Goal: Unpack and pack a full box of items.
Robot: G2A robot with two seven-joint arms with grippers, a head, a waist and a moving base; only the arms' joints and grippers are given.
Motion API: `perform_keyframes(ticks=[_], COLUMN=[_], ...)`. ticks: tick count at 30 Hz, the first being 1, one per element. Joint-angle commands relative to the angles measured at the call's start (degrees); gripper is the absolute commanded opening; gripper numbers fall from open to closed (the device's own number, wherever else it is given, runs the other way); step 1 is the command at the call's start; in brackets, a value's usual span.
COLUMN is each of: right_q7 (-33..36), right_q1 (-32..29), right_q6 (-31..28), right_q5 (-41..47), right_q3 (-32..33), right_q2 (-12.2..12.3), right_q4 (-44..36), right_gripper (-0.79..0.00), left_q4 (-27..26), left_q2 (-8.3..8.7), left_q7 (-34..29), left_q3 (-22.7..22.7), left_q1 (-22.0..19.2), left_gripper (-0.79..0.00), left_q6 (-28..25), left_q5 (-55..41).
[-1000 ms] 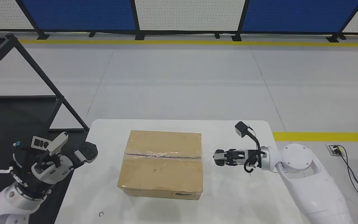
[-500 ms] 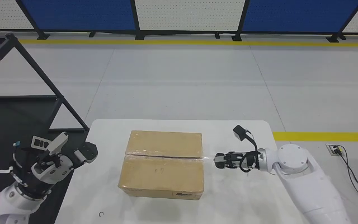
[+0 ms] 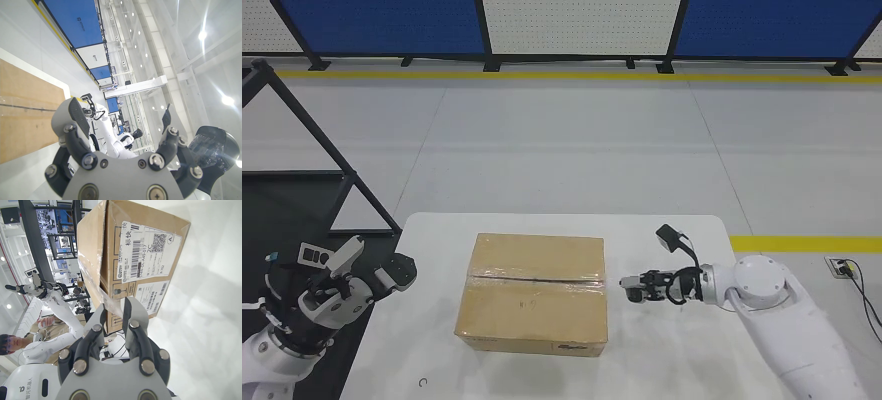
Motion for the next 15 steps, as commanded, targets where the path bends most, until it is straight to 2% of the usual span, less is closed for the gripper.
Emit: perform_keyframes(ticks=[1, 8, 13, 14, 15], right_q7=[-0.1, -4.1, -10.7, -11.8, -12.6], right_q1=[-0.1, -2.3, -7.0, -8.1, -9.1], right_q6=[-0.2, -1.7, -5.1, -5.7, -6.0], right_q5=[0.1, 1.2, 2.1, 1.9, 1.6], right_q3=[0.2, 3.7, 9.5, 10.4, 11.0], right_q2=[0.1, 1.0, 2.2, 2.4, 2.5], right_q4=[0.1, -1.7, -12.0, -14.9, -17.7], right_gripper=[-0.003, 0.0, 0.0, -0.175, -0.465], left_q4=[0.0, 0.0, 0.0, 0.0, 0.0], left_q2=[0.0, 0.0, 0.0, 0.0, 0.0], left_q7=[0.0, 0.0, 0.0, 0.0, 0.0], left_q3=[0.0, 0.0, 0.0, 0.0, 0.0], left_q1=[0.0, 0.0, 0.0, 0.0, 0.0], left_gripper=[0.0, 0.0, 0.0, 0.0, 0.0], left_q6=[0.0, 0.0, 0.0, 0.0, 0.0], left_q5=[0.0, 0.0, 0.0, 0.0, 0.0])
